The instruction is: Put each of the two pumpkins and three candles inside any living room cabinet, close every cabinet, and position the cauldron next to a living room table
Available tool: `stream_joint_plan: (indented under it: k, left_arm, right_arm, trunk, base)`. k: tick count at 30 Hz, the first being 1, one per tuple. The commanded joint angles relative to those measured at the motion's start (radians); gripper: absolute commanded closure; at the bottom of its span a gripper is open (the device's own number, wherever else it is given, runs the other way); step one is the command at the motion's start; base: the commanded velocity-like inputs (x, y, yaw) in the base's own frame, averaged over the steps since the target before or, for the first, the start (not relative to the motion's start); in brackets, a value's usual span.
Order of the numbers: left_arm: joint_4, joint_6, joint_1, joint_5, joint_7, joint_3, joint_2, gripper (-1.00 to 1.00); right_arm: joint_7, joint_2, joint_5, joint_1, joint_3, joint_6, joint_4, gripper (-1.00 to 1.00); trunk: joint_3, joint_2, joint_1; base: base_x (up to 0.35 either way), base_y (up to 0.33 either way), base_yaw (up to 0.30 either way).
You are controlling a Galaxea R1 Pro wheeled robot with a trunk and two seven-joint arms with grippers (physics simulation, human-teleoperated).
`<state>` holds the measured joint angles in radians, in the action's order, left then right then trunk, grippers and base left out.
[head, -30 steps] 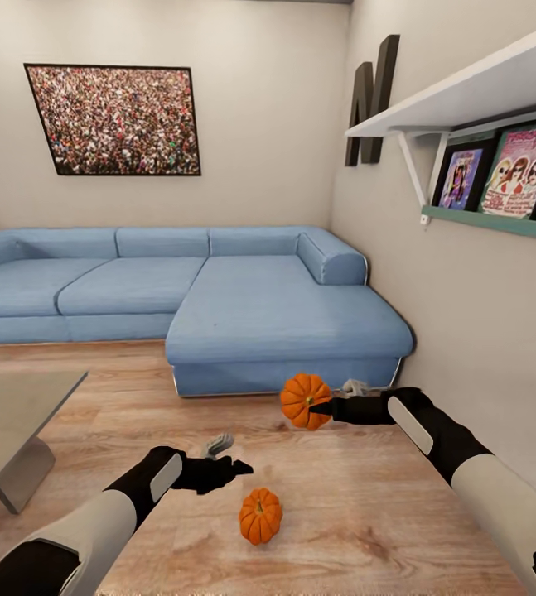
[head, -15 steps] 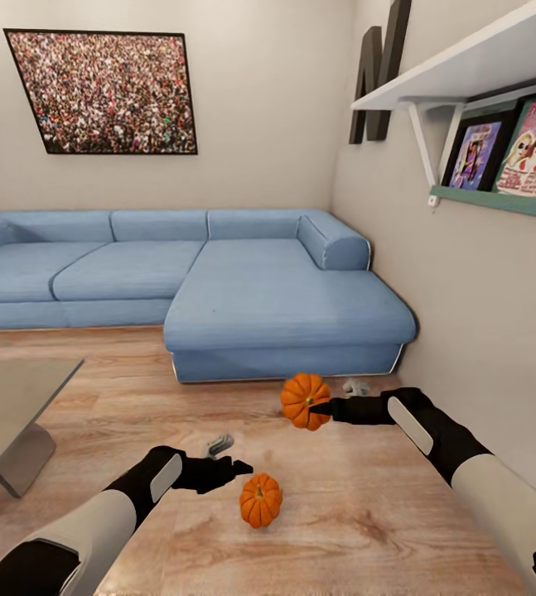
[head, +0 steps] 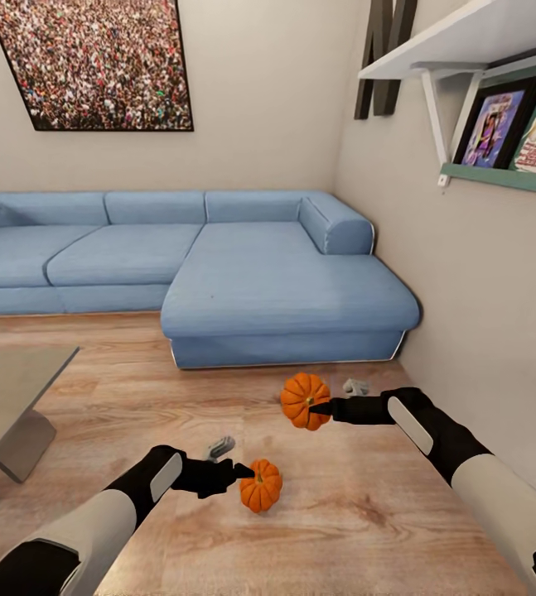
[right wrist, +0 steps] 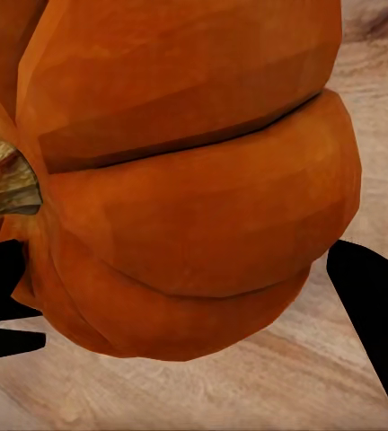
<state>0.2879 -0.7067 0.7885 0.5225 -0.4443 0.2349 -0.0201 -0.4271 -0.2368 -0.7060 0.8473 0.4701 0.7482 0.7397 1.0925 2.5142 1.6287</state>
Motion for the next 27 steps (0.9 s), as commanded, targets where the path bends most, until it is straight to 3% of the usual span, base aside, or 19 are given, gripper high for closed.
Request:
stream_joint_plan:
  k: [1,7,19,27]
  left_arm:
    - [0.000,-0.001,0.000,0.001,-0.002,0.003,0.000,-1.00]
    - [0.000,0.004,0.000,-0.002,-0.002,0.006,0.000,-1.00]
    - [-0.001,0.049,0.001,-0.004,0.003,0.006,-0.008,-1.00]
    - [-0.004,0.050,0.001,-0.004,0.006,0.006,-0.011,-1.00]
  right_arm:
    - [-0.002,-0.001,-0.003,0.001,0.002,0.002,0.001,1.00]
    - [-0.002,-0.001,-0.003,0.001,0.003,0.001,0.000,1.00]
    - [-0.004,-0.001,-0.003,0.000,0.002,0.000,0.000,1.00]
    - [-0.003,-0.001,-0.003,0.000,0.002,0.000,0.001,1.00]
  trunk:
    - [0.005,0.001,0.000]
    - [0.028,0.002,0.003]
    - [0.028,0.002,0.003]
    - [0.028,0.002,0.003]
  base:
    - [0.000,0.000,0.000]
    - [0.000,0.000,0.000]
    - [0.000,0.000,0.000]
    - [0.319,0.000,0.000]
